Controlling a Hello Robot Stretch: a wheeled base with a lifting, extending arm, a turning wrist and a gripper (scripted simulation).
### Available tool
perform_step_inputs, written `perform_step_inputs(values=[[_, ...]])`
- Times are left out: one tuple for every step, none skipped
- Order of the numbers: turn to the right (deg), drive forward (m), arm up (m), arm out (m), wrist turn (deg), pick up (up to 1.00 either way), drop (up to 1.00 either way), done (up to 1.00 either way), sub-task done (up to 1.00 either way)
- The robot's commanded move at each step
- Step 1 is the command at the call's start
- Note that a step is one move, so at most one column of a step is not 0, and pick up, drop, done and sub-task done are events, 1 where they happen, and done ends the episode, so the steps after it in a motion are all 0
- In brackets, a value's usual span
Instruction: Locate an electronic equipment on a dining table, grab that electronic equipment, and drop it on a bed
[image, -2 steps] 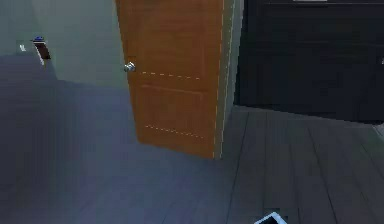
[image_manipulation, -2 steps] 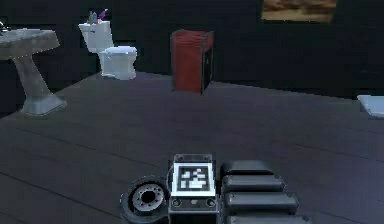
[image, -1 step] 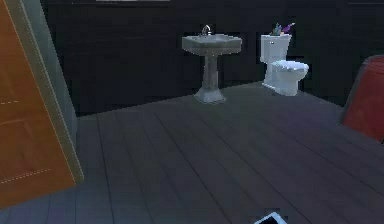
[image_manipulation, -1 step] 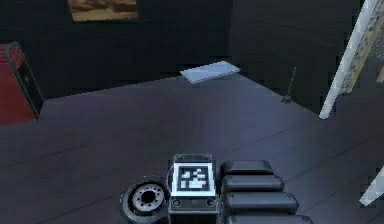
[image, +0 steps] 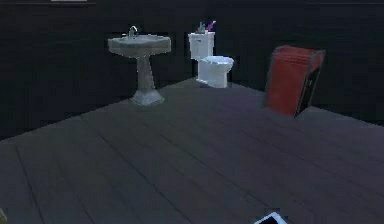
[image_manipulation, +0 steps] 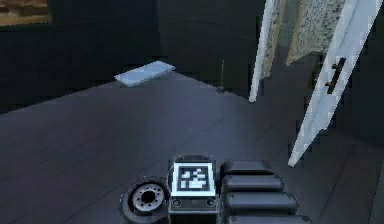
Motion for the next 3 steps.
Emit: perform_step_inputs(values=[[0.0, 0.20, 0.00, 0.00, 0.0, 0.00, 0.00, 0.00, 0.00], [-45.0, 0.00, 0.00, 0.00, 0.0, 0.00, 0.00, 0.00, 0.00], [-42.0, 0.00, 0.00, 0.00, 0.0, 0.00, 0.00, 0.00, 0.00]])
